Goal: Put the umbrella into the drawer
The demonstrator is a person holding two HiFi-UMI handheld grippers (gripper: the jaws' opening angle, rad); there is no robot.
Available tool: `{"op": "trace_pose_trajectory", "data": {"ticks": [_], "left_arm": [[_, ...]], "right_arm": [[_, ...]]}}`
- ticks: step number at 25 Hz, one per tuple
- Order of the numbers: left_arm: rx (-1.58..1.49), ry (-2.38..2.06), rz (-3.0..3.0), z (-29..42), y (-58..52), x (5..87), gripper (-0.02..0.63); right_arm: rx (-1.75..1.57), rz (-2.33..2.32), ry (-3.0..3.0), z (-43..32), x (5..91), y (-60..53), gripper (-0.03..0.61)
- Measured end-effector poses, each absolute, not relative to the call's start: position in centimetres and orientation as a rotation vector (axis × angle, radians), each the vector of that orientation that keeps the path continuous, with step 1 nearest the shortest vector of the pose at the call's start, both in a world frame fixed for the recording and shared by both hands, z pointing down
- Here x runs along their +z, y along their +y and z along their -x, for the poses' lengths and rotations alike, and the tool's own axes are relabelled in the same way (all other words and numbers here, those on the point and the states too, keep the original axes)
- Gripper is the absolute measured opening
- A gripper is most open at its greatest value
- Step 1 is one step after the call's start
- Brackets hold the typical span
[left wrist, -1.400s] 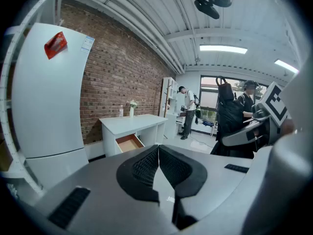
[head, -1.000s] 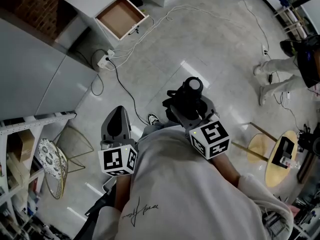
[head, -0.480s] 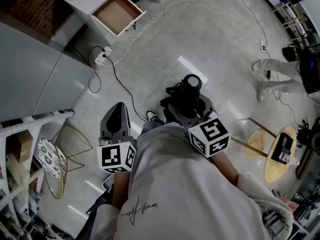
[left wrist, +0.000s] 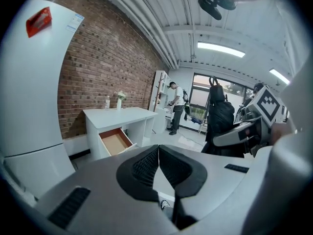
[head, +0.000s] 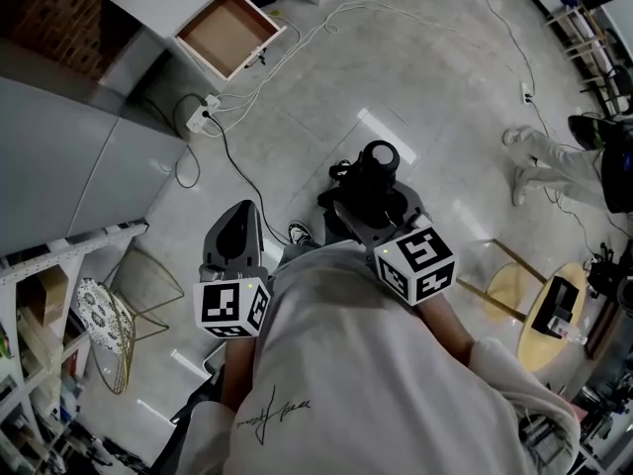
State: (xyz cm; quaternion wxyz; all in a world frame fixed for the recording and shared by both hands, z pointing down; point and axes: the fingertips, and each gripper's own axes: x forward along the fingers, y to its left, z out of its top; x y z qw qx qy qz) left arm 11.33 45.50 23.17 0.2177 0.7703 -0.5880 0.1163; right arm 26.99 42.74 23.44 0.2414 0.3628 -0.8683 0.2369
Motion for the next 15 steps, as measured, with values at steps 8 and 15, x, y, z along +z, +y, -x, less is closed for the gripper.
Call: {"op": "trace_pose_trajectory", "data": {"ticks": [8, 15], "left_arm": [[0.345, -1.613, -2.099, -14.5, 38.5, 23.6, 0.018], [0.306, -1.604, -2.134, -18.5, 32.5, 22.7, 0.018]], "right_arm": [[0.692, -0.955, -2.38, -29.6, 23.9, 36.2, 0.255], [0.715, -0.934, -2.393, -33.0, 24.1, 30.6, 0.255]]}}
